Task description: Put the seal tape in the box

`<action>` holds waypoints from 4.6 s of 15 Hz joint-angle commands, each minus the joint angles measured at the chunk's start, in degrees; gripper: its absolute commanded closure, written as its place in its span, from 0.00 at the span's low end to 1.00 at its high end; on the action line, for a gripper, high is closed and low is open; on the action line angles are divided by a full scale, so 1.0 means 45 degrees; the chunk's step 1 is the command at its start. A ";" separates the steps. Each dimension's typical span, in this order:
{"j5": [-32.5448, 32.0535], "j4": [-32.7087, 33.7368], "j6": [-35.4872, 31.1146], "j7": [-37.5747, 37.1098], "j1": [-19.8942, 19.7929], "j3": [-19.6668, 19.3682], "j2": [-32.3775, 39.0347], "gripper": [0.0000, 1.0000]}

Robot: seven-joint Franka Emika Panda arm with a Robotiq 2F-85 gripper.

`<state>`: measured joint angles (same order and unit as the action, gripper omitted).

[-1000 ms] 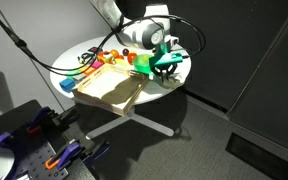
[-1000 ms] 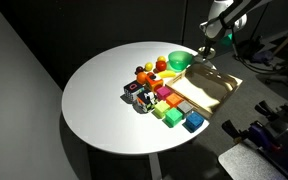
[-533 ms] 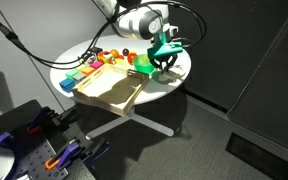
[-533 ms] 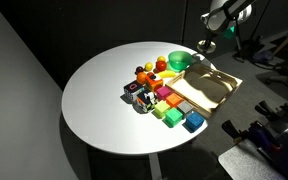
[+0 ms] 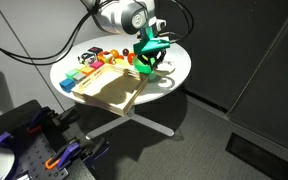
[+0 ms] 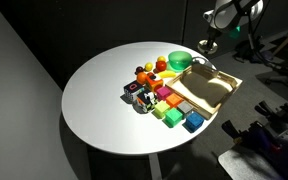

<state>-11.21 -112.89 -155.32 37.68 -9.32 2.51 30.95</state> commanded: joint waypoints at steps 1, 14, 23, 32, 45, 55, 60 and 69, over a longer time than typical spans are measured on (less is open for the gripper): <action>0.0135 -0.1751 -0.0154 0.0290 -0.0304 0.0281 -0.1542 0.92; 0.4332 -0.5711 -0.1136 0.5365 -0.1185 0.2501 -0.4135 0.92; 0.7012 -0.6844 -0.0630 0.7663 -0.0489 0.2510 -0.5452 0.13; 0.6896 -0.7955 -0.0122 0.5856 0.1141 0.0932 -0.7800 0.00; 0.1417 -0.7999 0.4233 -0.3970 0.1917 0.0141 -1.0584 0.00; 0.2000 -0.6684 0.9159 -0.5736 0.2703 0.0092 -1.1836 0.00; 0.2925 -0.6537 0.9234 -0.6561 0.2850 0.0050 -1.2142 0.00; 0.3281 -0.6650 0.8681 -0.7084 0.2809 0.0097 -1.2184 0.00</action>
<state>3.85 -142.89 -116.35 6.06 2.62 3.59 -23.90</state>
